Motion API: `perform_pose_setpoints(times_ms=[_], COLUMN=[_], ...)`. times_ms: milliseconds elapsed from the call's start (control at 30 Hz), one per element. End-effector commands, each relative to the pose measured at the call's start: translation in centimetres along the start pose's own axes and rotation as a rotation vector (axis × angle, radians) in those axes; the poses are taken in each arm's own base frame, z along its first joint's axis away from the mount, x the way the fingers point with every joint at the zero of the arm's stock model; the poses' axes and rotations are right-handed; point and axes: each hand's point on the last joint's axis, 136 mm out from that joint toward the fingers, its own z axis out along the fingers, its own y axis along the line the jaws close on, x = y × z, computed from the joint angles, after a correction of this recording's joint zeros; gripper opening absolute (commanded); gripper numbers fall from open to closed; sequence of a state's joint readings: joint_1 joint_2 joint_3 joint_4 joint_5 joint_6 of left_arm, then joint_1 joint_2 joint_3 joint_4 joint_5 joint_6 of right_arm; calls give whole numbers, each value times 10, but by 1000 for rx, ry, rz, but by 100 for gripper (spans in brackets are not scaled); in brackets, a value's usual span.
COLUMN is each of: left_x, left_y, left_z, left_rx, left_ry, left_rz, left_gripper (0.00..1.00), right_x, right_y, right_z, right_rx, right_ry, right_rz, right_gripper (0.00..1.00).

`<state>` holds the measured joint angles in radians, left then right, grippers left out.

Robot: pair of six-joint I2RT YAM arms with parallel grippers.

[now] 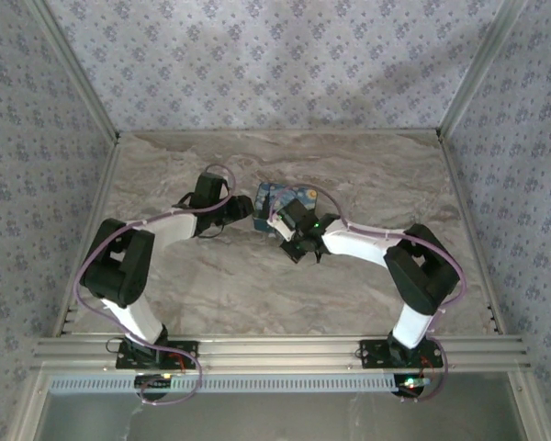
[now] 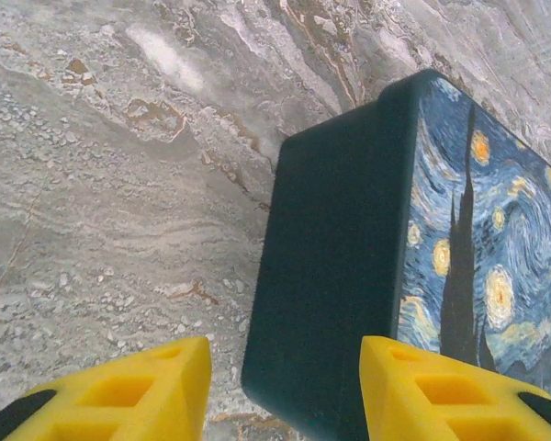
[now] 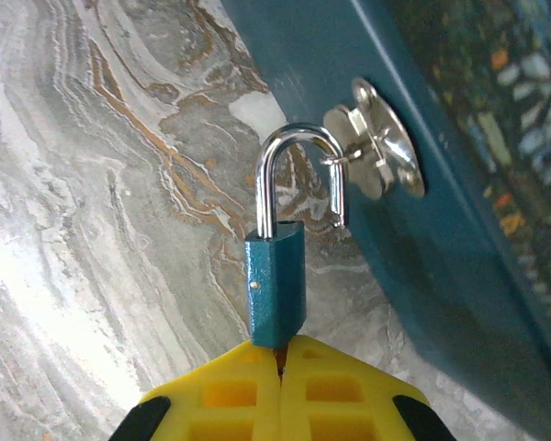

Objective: Unlock the padlock with the key

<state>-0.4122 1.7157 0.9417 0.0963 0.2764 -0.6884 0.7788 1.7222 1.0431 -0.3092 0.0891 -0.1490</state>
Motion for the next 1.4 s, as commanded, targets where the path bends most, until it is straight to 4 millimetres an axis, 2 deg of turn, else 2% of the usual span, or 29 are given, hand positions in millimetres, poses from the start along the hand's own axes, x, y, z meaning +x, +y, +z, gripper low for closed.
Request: perform_pose_setpoints(times_ms=[0,167,300,833,1133,1367], left_x=[-5,-1,1,-8,-6,7], left_y=[-8,-10,-10,-11,-7,-9], left_z=[3,6,5,-17,-46,-70], left_rx=[31,48,53,31,14,53], left_ry=[5,26,25,-36,-100,-133], left_rz=[26,17,6,14,19,98], left_gripper=[46,45,45,46,49,54], right_x=[-13,-35,-44,-34,-34,-37], right_y=[5,9,9,28,27,17], right_z=[-5,-2,0,-21,-42,-65], right_rx=[-2,5,8,-24,-16,4], right_ry=[-50,-95,-103,-151,-218,-292], right_rz=[-101,-190,-214,-184,-121,-31], right_gripper=[0,0,0,0,0,0])
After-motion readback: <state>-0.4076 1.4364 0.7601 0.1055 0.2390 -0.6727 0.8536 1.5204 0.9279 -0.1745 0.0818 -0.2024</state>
